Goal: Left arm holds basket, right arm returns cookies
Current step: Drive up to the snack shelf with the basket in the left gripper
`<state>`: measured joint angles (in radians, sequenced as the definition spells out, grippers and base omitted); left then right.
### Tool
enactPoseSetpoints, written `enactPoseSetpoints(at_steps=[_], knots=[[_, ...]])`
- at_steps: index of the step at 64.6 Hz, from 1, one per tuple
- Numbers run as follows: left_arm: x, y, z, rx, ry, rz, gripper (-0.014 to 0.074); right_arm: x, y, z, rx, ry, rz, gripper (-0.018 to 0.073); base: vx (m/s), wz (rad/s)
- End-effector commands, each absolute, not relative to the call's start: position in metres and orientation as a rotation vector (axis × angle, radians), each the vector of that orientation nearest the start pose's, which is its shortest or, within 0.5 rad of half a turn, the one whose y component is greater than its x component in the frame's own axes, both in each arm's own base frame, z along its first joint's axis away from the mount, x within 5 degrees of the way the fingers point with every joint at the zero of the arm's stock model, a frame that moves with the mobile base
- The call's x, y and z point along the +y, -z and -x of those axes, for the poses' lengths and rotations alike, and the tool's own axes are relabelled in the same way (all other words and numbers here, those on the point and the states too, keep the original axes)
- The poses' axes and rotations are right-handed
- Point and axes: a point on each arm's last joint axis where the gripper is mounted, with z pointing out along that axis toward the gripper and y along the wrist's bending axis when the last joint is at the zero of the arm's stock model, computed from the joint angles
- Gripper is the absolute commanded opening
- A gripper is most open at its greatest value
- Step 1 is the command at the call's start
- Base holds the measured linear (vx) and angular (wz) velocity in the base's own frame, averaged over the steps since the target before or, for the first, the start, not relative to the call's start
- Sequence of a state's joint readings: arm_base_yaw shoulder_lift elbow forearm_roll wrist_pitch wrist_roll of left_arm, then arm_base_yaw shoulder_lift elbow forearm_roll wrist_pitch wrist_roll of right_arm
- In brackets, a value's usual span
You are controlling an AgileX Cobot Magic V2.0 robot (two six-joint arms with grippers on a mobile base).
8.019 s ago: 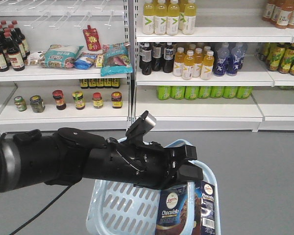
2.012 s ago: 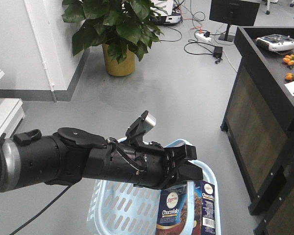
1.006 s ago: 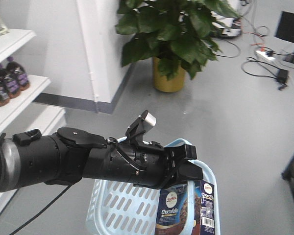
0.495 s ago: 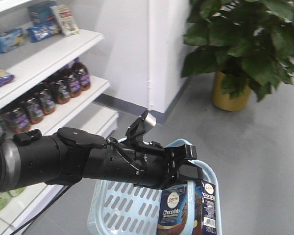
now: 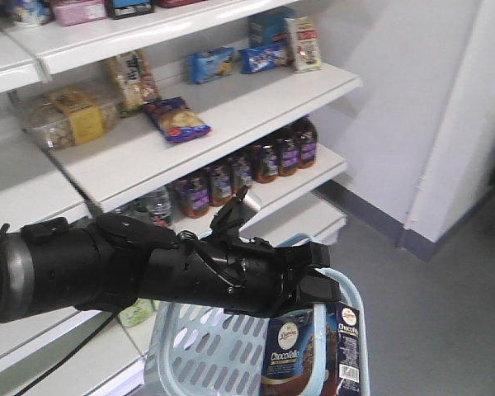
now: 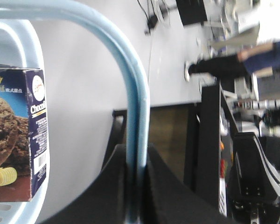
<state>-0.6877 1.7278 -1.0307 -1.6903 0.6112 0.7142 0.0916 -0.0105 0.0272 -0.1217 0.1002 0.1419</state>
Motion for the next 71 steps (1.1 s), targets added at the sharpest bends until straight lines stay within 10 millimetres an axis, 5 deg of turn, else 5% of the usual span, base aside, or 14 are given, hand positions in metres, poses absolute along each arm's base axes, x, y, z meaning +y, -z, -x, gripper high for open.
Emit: enactPoseSetpoints(at_steps=[1, 71], knots=[[-0.2737, -0.2681, -0.2444, 2.331, 1.691, -0.036, -0.0006, 0.0049, -0.2018, -0.0557, 1.516, -0.079, 0.06, -0.0008, 0.2, 0.81], [-0.2737, -0.2681, -0.2444, 2.331, 1.691, -0.036, -0.0006, 0.0049, -0.2018, -0.0557, 1.516, -0.079, 0.06, -0.0008, 0.15, 0.62]])
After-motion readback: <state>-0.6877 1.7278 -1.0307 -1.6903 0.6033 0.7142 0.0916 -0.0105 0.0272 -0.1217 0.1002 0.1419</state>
